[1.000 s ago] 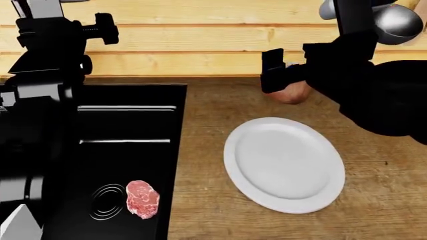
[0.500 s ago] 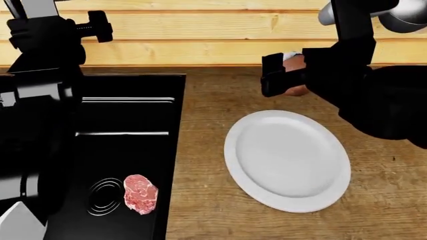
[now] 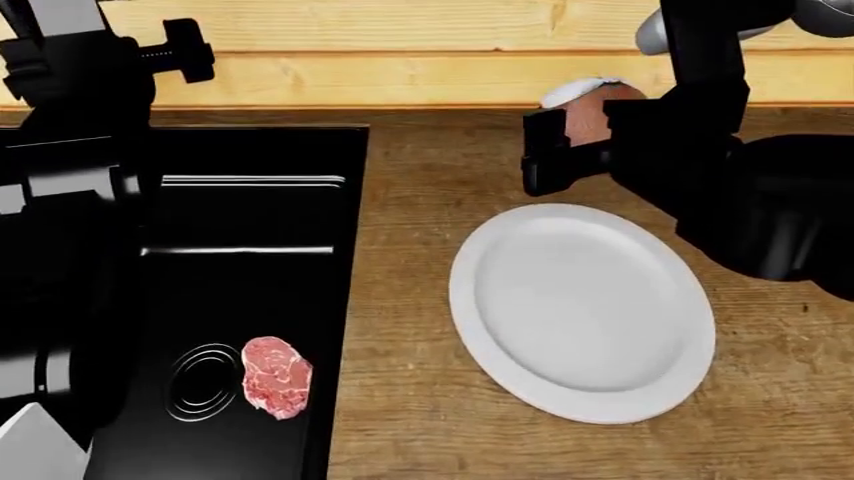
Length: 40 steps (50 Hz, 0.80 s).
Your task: Pick the lamb chop from the counter and place it in the sink. Then turn on the sink faucet.
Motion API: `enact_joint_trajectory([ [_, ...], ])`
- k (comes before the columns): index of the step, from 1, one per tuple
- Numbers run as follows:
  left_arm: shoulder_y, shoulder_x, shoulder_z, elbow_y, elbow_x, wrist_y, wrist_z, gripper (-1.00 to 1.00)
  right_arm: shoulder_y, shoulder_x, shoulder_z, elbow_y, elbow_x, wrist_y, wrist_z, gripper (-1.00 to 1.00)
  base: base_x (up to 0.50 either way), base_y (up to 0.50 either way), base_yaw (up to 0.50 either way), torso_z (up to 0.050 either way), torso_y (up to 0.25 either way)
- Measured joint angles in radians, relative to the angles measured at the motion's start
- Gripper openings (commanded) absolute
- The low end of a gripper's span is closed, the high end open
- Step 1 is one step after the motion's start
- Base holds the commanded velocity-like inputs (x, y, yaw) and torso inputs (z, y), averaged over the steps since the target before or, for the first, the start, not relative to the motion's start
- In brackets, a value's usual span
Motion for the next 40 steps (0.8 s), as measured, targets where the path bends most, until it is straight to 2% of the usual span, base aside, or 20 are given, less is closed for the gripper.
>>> enact_joint_trajectory([
  [4,0.000,0.000,0.002,0.000,0.002,0.003,0.004,1.00,-0.003,0.000,0.001,0.001,-0.001,-0.001,-0.002,1.00,0.00,0.00,0.00,0.000,0.000],
  [11,-0.002,0.000,0.003,0.002,0.003,0.004,0.006,1.00,-0.006,0.002,0.003,0.001,-0.003,-0.002,-0.003,1.00,0.00,0.00,0.00,0.000,-0.220],
  [40,0.004,0.000,-0.003,0.001,0.001,0.044,0.012,1.00,-0.019,0.002,0.006,0.005,-0.004,-0.001,-0.006,1.00,0.00,0.00,0.00,0.000,0.000],
])
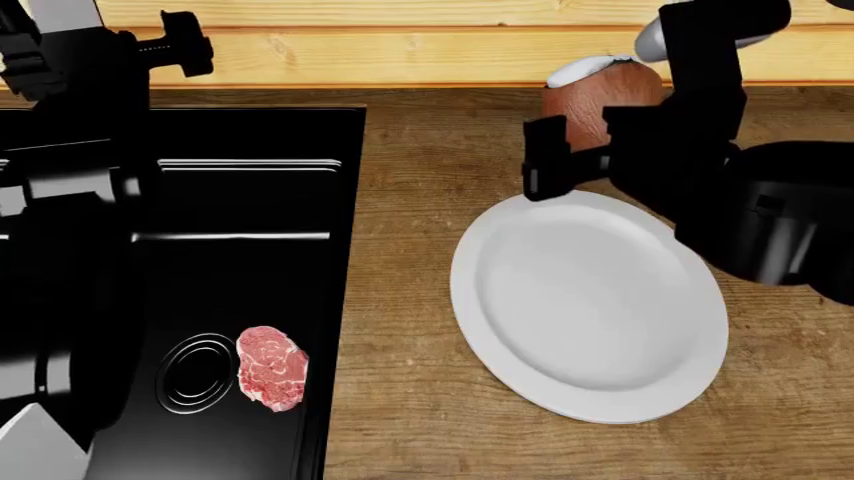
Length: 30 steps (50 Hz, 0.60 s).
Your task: Pick the lamb chop from the counter and place it in the sink. Then turn on the sink faucet.
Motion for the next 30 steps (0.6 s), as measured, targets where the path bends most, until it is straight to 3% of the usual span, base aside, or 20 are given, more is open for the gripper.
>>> enact_joint_trajectory([
  [17,0.018,0.001,-0.016,-0.001,-0.002,0.017,0.023,1.00,0.007,-0.001,0.007,-0.004,0.013,0.011,0.016,1.00,0.00,0.00,0.00,0.000,0.000],
  [26,0.012,0.002,-0.020,0.001,0.000,0.021,0.029,1.00,0.009,-0.001,0.010,-0.006,0.015,0.015,0.019,1.00,0.00,0.00,0.00,0.000,-0.237],
  [30,0.014,0.002,-0.025,0.000,0.002,0.024,0.030,1.00,0.006,-0.001,0.008,-0.005,0.015,0.017,0.019,1.00,0.00,0.00,0.00,0.000,0.000],
])
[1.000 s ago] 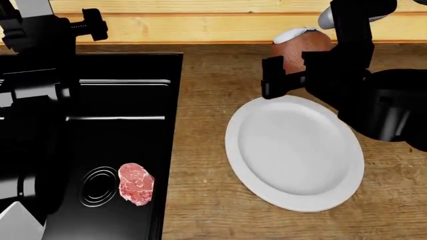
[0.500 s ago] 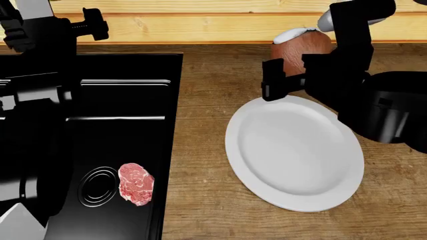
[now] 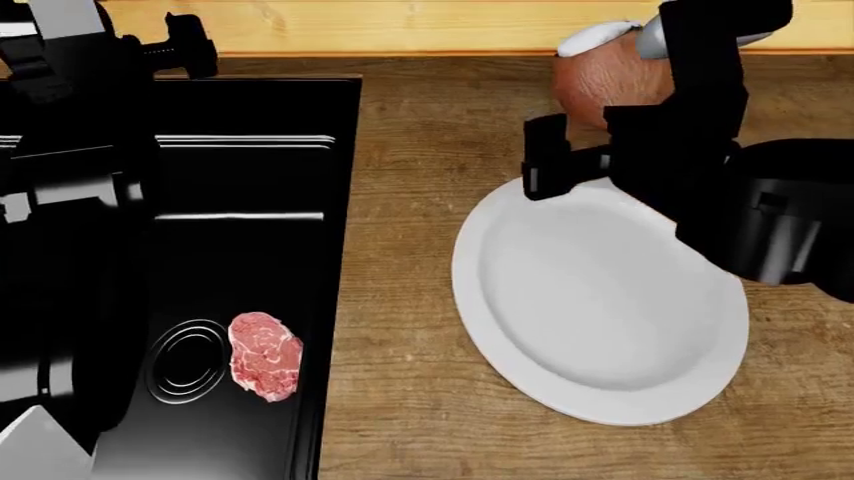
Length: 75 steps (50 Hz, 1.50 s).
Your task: Pick the lamb chop from the counter and place it in the sink. Then turn on the sink faucet.
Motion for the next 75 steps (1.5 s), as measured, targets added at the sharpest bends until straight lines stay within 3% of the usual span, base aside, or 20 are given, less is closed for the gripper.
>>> enact_joint_trajectory([
  [48,-0.001,0.017,-0.154,0.000,0.118,0.058,0.029,1.00,-0.021,0.016,0.010,-0.013,-0.005,-0.004,0.004,1.00,0.00,0.00,-0.01,0.000,0.001],
  [56,0.003,0.030,-0.160,0.027,0.133,0.053,-0.010,1.00,-0.027,0.022,0.013,-0.016,-0.006,-0.007,0.002,1.00,0.00,-0.01,-0.02,0.000,0.000],
  [63,0.055,0.032,-0.109,0.166,0.118,-0.027,-0.014,1.00,-0.030,0.027,0.016,-0.018,-0.005,-0.008,0.002,1.00,0.00,-0.01,-0.02,0.000,0.000],
  [75,0.119,0.034,0.094,0.294,-0.016,-0.107,-0.210,1.00,-0.034,0.036,0.021,-0.026,-0.002,-0.008,0.004,1.00,0.00,-0.01,-0.02,0.000,0.001],
])
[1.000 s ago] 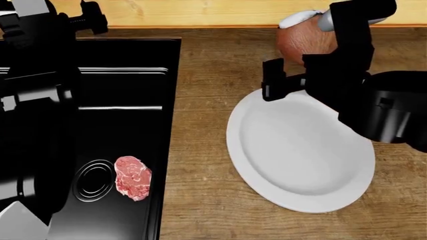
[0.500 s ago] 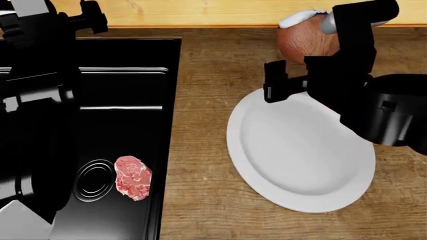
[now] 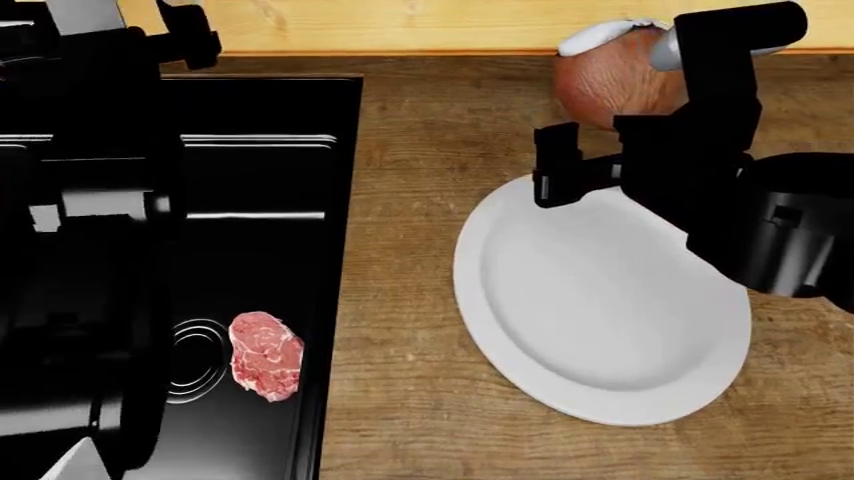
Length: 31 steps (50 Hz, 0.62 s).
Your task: Pick the lamb chop from the counter and place it in the sink. Then turn on the sink faucet.
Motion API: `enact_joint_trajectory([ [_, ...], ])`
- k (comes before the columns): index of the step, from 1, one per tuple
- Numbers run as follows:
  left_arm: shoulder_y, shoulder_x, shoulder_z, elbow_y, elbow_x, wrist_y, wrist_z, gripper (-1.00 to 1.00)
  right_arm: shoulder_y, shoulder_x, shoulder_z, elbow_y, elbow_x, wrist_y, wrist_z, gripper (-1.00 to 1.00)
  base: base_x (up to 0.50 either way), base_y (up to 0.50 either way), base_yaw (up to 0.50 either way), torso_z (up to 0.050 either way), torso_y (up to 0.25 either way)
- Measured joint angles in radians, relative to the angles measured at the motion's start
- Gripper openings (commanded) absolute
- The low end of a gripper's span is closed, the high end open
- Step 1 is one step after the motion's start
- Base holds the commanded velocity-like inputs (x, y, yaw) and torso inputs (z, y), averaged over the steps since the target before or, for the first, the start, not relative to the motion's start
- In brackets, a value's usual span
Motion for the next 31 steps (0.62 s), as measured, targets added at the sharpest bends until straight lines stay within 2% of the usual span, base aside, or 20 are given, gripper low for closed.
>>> enact_joint_trajectory([
  [8,0.020,-0.012,0.092,0.043,-0.072,-0.028,-0.071,1.00,-0.003,0.001,0.002,0.001,0.000,0.000,-0.001,1.00,0.00,-0.01,-0.02,0.000,0.001],
  [16,0.042,0.006,0.180,0.122,-0.125,-0.059,-0.200,1.00,-0.007,0.005,0.004,0.000,-0.001,-0.001,-0.002,1.00,0.00,-0.01,-0.02,0.000,0.000],
  [20,0.056,0.053,0.257,0.185,-0.211,-0.070,-0.013,1.00,-0.008,0.006,0.005,-0.001,-0.001,-0.002,-0.001,1.00,0.00,0.00,0.00,0.000,0.000],
  [24,0.080,0.083,0.315,0.261,-0.288,-0.094,0.109,1.00,-0.009,0.007,0.007,-0.003,0.000,-0.002,0.001,1.00,0.00,0.00,0.00,0.000,0.000],
  [27,0.127,0.073,0.346,0.371,-0.358,-0.159,0.142,1.00,-0.009,0.008,0.008,-0.004,0.001,-0.003,0.002,1.00,0.00,0.00,0.00,0.000,0.000],
  [31,0.198,0.036,0.372,0.608,-0.443,-0.265,0.148,1.00,-0.010,0.011,0.010,-0.007,0.001,-0.005,0.004,1.00,0.00,0.00,0.00,0.000,0.000],
])
